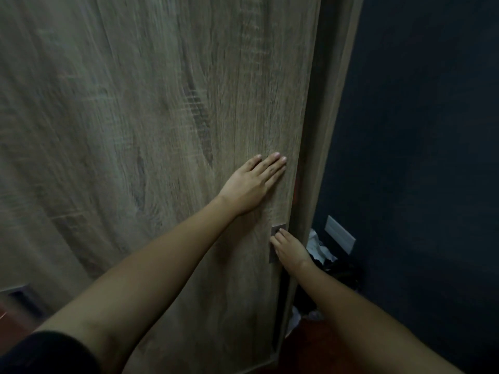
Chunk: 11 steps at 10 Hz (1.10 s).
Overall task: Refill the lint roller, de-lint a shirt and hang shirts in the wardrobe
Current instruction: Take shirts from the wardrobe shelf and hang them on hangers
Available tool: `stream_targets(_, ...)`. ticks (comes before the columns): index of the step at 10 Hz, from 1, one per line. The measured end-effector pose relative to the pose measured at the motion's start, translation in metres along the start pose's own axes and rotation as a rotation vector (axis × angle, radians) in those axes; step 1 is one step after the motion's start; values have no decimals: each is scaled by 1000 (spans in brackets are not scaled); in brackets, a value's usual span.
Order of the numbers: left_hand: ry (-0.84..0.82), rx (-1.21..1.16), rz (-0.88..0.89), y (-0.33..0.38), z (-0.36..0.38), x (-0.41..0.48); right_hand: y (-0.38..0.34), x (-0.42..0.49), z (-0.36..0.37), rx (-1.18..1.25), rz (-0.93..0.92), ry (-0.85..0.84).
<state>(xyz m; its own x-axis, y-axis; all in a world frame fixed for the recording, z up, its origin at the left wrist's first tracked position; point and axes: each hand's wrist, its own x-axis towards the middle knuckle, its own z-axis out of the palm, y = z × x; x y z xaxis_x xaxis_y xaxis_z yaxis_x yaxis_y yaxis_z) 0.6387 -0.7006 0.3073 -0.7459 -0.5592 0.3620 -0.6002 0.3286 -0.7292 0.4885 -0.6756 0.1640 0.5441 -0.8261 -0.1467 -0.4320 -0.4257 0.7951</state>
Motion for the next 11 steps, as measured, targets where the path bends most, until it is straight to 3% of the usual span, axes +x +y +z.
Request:
stream_targets(2,-48,21,-28,20,-2,33,17,-8,36,14,27,-69)
stream_targets(5,-110,-24,-73,28,-14,39,18,-9,54,-4,-2,-29)
stream_targets(6,-222,-112,-80,30,-28,42,21,-12,53,53,8,-39)
stream_targets(8,-280,-271,-173,45,-47,31,25,-42,52,303,37,-142)
stream_targets(9,-351,-392,-177,62,-52,21,33,-68,51,494,151,-187)
stream_targets(10,-482,-579,-222,92,-55,14,47,-107,45,853,426,-130)
stream_targets(11,-529,-683,-271,101,-65,16,64,-125,25,947,592,-98)
